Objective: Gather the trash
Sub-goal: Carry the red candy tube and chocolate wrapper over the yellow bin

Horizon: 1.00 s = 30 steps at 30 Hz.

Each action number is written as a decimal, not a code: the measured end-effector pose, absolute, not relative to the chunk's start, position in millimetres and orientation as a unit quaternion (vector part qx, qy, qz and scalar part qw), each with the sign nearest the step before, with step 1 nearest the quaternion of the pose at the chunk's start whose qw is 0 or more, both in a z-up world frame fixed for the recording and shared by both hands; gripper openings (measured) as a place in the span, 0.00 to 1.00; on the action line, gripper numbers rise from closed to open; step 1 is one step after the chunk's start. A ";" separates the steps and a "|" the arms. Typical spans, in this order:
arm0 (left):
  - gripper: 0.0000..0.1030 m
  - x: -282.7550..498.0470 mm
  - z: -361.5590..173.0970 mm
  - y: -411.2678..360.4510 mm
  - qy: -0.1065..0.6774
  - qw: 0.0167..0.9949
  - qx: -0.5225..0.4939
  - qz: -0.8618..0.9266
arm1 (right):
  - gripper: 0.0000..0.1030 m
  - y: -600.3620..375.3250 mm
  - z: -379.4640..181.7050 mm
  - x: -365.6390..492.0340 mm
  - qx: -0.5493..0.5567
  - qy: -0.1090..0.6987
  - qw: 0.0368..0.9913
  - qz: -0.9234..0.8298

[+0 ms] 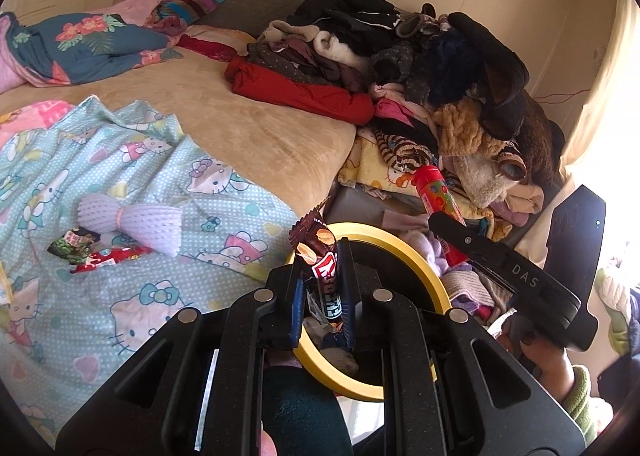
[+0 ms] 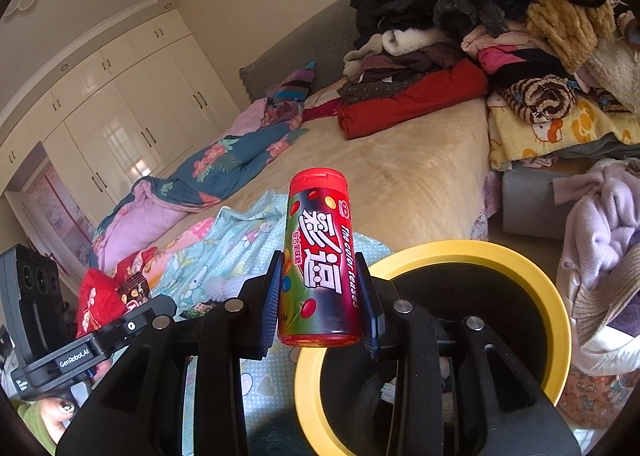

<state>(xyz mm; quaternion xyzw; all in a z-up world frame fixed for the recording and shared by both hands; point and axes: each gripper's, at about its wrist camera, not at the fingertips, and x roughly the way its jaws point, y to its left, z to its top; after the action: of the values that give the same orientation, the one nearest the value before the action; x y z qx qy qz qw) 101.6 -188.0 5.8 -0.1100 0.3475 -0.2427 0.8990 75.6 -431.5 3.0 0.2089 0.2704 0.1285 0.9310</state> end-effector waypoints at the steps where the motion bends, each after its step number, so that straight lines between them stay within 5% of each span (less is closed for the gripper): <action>1: 0.09 101.4 5.5 -190.4 0.347 0.899 -0.109 -0.244 | 0.31 -434.3 2.6 75.8 0.210 0.270 0.931 0.126; 30: 0.09 114.2 -49.4 -266.7 0.393 0.871 -0.069 -0.287 | 0.31 -489.9 -30.2 74.3 0.227 0.296 0.927 0.050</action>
<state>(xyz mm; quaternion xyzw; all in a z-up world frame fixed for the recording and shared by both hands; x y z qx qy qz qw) 114.2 -266.7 -49.4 -0.0689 0.3928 -0.2873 0.8709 74.3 -489.9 -30.2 0.2268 0.2958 0.0499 0.9266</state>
